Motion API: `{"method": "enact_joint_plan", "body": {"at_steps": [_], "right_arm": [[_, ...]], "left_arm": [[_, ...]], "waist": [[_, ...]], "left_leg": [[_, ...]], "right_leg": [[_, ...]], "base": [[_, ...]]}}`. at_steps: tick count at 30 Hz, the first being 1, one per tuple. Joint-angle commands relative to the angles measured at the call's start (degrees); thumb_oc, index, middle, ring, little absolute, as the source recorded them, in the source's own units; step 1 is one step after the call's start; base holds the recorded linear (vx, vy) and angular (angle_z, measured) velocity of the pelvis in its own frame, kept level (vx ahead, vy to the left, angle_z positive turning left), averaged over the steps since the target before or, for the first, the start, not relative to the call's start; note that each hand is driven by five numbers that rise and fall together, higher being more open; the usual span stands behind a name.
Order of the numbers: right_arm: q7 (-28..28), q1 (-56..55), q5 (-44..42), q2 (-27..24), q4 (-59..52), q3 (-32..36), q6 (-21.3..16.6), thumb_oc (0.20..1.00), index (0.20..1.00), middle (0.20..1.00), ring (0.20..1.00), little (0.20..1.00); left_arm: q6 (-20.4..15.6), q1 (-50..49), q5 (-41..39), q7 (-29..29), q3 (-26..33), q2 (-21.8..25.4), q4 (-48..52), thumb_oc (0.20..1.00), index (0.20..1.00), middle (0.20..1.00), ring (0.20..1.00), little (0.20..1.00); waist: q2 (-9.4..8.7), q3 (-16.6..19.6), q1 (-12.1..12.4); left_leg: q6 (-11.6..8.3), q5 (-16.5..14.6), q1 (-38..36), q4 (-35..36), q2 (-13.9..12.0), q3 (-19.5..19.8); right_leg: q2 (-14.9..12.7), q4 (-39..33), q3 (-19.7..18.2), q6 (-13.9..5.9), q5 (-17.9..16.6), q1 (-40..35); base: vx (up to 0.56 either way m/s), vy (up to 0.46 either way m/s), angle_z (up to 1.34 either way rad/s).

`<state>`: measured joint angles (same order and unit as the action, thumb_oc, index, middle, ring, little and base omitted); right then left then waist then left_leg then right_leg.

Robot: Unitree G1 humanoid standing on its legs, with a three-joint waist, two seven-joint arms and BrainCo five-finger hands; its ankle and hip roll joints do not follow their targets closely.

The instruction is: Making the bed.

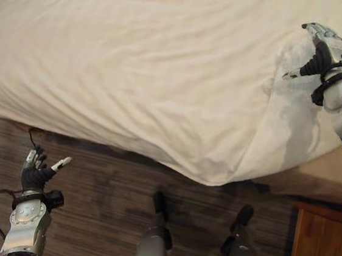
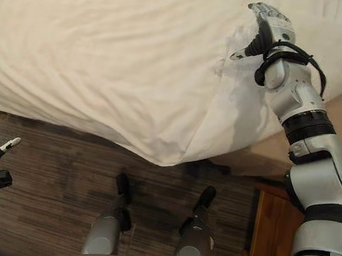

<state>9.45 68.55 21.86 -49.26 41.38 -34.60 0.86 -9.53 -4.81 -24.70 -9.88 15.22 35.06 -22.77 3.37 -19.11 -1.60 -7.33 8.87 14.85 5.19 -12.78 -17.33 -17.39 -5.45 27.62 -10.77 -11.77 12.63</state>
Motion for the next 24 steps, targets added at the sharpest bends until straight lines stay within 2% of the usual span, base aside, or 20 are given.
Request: {"method": "enact_joint_plan", "body": {"at_steps": [1, 8, 10, 16, 23, 24], "right_arm": [[2.2, 9.4, 1.4, -2.0, 1.0, -4.1, -0.7, 1.0, 1.0, 1.0, 1.0, 1.0], [2.2, 13.1, 1.3, -4.6, 1.7, -6.6, -0.9, 1.0, 1.0, 1.0, 1.0, 1.0], [1.8, 15.9, 1.0, -5.0, 3.4, -8.5, -0.9, 1.0, 1.0, 1.0, 1.0, 1.0], [2.4, 14.9, -1.0, -1.8, 6.4, -7.2, -0.6, 1.0, 1.0, 1.0, 1.0, 1.0], [3.5, 15.0, -2.0, -0.1, 7.1, -6.9, -0.5, 1.0, 1.0, 1.0, 1.0, 1.0], [4.4, 13.0, -1.9, 3.8, 3.8, -6.6, -0.5, 1.0, 1.0, 1.0, 1.0, 1.0]], "left_arm": [[-3.5, -0.5, -1.7, 0.6, 2.7, 2.9, 2.3, 1.0, 1.0, 1.0, 1.0, 1.0], [-4.1, -0.4, -1.5, 1.7, 2.2, 2.5, 4.5, 1.0, 1.0, 1.0, 1.0, 1.0], [-3.8, 0.3, -3.9, 2.6, 3.9, 5.8, -0.4, 1.0, 1.0, 1.0, 1.0, 1.0], [-4.2, 2.1, -6.6, 3.1, 4.0, 7.9, -4.1, 1.0, 1.0, 1.0, 1.0, 1.0], [-4.6, 3.2, -7.3, 3.9, 2.6, 8.0, -4.9, 1.0, 1.0, 1.0, 1.0, 1.0], [-3.6, 9.9, -1.9, -1.3, -1.3, 9.5, -8.7, 1.0, 1.0, 1.0, 1.0, 1.0]], "waist": [[-0.38, 1.4, 0.3], [1.59, 0.4, -1.1], [2.85, -0.6, -1.4], [4.43, -2.2, -0.8], [6.15, -1.8, -0.9], [5.49, -1.9, -2.6]], "left_leg": [[-7.67, -2.3, -8.4, -0.2, -7.8, -3.4], [-7.67, -1.0, -8.6, -0.2, -8.2, -5.2], [-7.67, -0.2, -8.5, -0.2, -8.2, -5.8], [-7.67, 0.3, -7.5, -0.2, -7.9, -6.3], [-7.67, 0.9, -5.4, -0.2, -7.9, -6.3], [-7.67, 0.8, -5.6, -0.2, -7.8, -6.8]], "right_leg": [[-1.5, 1.3, -5.0, -3.95, -1.6, 7.9], [-1.9, 2.0, -5.8, -3.76, -1.9, 9.8], [-1.4, 2.2, -6.8, -3.73, -2.0, 11.3], [-0.5, 2.3, -8.5, -3.61, -2.6, 15.0], [-1.0, 2.5, -9.0, -3.63, -3.4, 17.7], [-0.7, 2.5, -9.5, -3.62, -3.5, 18.1]], "base": [[-0.03, 0.001, -0.22], [-0.04, -0.005, -0.15], [-0.02, 0.041, -0.17], [-0.02, 0.002, -0.28], [-0.01, -0.001, -0.1], [0.02, 0.041, 0.0]]}}
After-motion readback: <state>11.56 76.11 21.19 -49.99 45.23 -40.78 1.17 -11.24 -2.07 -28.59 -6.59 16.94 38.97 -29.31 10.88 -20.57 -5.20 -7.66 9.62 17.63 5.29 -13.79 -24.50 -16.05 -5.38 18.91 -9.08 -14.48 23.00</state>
